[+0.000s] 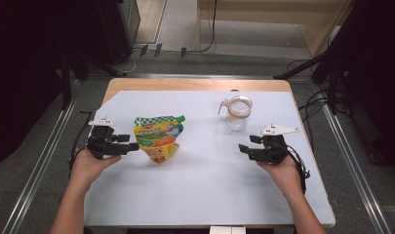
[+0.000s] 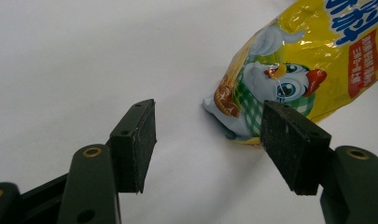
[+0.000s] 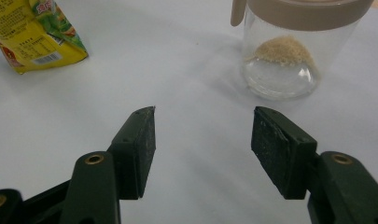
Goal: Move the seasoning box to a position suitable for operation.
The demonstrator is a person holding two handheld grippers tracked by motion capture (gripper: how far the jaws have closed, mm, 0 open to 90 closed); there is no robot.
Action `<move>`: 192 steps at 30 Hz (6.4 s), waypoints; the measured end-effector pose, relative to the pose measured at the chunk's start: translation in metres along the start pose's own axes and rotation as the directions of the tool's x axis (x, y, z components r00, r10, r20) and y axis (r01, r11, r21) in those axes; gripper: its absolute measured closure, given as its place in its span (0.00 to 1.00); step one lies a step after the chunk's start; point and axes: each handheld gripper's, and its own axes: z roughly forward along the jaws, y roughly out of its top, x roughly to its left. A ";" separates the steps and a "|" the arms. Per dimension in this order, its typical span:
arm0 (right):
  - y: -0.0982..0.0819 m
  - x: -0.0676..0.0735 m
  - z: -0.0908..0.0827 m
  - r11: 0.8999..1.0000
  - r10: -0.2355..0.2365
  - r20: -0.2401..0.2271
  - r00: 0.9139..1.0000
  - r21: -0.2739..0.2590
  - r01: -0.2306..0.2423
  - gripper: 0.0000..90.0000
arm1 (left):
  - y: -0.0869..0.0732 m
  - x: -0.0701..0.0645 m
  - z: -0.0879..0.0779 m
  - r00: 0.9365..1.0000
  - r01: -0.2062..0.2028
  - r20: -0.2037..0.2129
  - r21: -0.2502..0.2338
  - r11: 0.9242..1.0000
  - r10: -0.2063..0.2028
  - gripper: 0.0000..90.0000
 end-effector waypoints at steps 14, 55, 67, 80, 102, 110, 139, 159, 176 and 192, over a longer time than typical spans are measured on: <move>0.002 0.002 -0.002 1.000 0.024 0.016 1.000 -0.007 -0.024 0.51 | 0.004 0.000 0.001 0.999 -0.025 0.025 0.005 1.000 0.024 0.43; 0.029 -0.027 0.032 0.995 0.073 0.181 0.981 -0.083 -0.059 0.37 | -0.004 -0.005 -0.013 0.999 -0.043 0.000 0.001 0.999 0.043 0.43; 0.036 -0.047 0.070 0.991 0.109 0.171 0.979 -0.098 -0.093 0.21 | -0.009 -0.006 -0.017 0.999 -0.041 0.007 0.003 0.999 0.041 0.43; 0.038 -0.048 0.103 0.985 0.090 0.233 0.968 -0.162 -0.053 0.12 | -0.010 -0.013 -0.013 0.998 -0.052 0.031 0.016 0.999 0.051 0.42; 0.039 -0.036 0.092 0.987 0.087 0.201 0.976 -0.150 -0.057 0.13 | -0.014 -0.026 -0.039 0.987 -0.134 0.090 -0.004 0.991 0.134 0.45; 0.041 -0.020 0.069 0.986 0.058 0.173 0.983 -0.162 -0.030 0.13 | -0.016 -0.037 -0.045 0.970 -0.185 0.157 -0.009 0.983 0.184 0.44; -0.001 0.041 0.022 0.996 -0.021 0.068 0.997 -0.090 0.027 0.13 | 0.020 -0.101 0.001 0.903 -0.325 0.299 0.005 0.946 0.309 0.43; -0.020 0.088 0.043 0.991 -0.119 -0.019 0.993 -0.072 0.117 0.13 | 0.027 -0.124 0.031 0.886 -0.352 0.331 0.028 0.936 0.324 0.44; -0.021 0.081 0.030 0.999 -0.039 -0.077 0.996 -0.006 0.039 0.04 | 0.037 -0.131 0.060 0.881 -0.377 0.336 0.077 0.923 0.332 0.48; -0.024 0.076 -0.027 0.999 -0.053 -0.113 0.992 -0.005 0.053 0.75 | 0.040 -0.135 0.079 0.905 -0.362 0.257 0.048 0.931 0.339 1.00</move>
